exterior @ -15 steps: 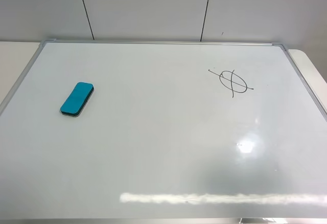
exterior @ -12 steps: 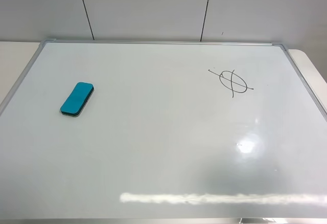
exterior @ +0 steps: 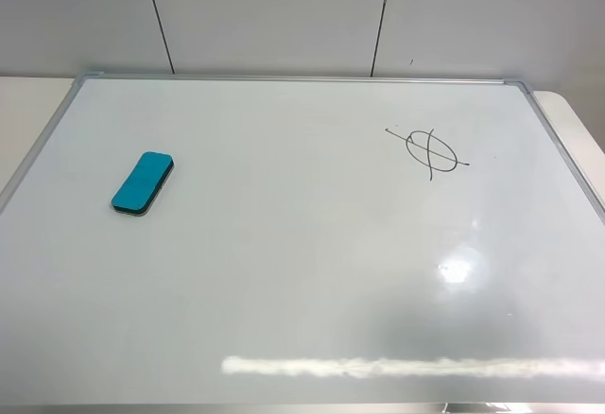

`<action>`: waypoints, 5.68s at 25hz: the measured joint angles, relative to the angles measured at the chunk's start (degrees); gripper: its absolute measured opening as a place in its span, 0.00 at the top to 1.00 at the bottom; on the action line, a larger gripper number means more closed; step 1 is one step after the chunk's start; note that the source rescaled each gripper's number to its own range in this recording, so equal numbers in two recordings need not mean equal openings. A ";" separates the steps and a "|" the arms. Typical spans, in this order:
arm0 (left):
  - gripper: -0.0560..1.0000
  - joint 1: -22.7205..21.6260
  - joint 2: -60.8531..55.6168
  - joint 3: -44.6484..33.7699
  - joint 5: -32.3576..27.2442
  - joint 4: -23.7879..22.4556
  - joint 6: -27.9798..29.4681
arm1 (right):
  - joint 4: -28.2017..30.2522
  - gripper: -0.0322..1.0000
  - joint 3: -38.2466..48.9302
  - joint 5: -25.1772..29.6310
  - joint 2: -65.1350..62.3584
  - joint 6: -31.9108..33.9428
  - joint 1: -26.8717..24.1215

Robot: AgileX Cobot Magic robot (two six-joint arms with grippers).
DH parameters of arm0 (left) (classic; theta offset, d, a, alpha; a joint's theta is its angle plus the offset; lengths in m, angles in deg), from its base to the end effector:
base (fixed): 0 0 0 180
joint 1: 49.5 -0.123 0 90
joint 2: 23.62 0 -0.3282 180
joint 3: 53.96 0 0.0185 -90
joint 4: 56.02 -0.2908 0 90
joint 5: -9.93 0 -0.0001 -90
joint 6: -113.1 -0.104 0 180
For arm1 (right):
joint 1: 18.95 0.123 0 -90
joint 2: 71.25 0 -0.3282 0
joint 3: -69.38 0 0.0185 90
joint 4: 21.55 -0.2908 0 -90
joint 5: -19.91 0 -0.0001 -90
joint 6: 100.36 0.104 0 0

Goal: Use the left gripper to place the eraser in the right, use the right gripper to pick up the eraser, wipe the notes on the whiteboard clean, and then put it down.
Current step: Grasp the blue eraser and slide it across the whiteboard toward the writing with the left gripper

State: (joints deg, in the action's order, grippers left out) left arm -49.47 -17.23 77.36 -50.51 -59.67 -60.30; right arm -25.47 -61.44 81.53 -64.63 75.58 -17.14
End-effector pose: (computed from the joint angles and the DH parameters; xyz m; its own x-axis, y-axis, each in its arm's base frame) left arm -0.0046 0.0058 0.2965 -0.4242 -0.0833 -0.9017 -0.0853 0.9950 -0.0518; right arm -0.0039 0.0061 0.2918 -0.4558 -0.0526 -0.8885 -0.1024 0.9947 -0.0064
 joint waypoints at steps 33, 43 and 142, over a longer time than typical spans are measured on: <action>0.58 0.00 81.22 26.22 13.16 7.08 -16.32 | 0.00 0.00 0.00 0.00 0.00 0.00 0.00; 0.95 3.83 97.17 32.23 19.93 9.19 -21.88 | 0.00 0.00 0.00 0.00 0.00 0.00 0.00; 0.95 52.56 142.52 82.86 20.25 17.10 -3.08 | -0.04 0.00 0.00 0.00 0.00 0.00 0.00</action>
State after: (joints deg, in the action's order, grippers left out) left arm 3.09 125.30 160.23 -30.26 -42.58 -63.38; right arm -25.52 -61.44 81.53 -64.63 75.58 -17.14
